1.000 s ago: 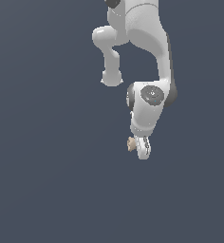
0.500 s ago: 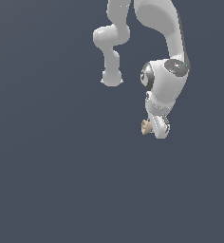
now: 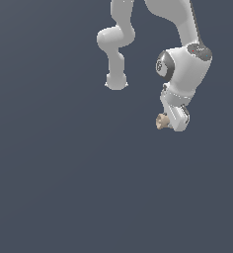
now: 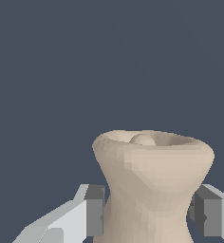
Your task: Pick up the object and move it to a goal position.
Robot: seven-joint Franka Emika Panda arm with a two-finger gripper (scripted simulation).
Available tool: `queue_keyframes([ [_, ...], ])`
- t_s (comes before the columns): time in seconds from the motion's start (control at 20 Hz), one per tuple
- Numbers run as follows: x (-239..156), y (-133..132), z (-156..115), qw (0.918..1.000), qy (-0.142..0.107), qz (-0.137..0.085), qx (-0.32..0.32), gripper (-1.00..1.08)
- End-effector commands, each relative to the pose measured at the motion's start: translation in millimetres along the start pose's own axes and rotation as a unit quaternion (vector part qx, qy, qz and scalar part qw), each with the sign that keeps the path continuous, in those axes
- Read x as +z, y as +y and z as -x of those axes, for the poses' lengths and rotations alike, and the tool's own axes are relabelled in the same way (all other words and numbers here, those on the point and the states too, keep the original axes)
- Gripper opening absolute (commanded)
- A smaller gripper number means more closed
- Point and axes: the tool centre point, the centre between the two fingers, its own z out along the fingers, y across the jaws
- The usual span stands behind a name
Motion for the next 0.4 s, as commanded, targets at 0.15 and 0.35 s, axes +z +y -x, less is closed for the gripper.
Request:
queue_keyframes([
  [0.15,-4.4,4.2,6.1,1.0,0.0,0.0,0.001,-1.0],
  [0.35,-2.7,1.9,3.8,1.0,0.0,0.0,0.001,-1.0],
])
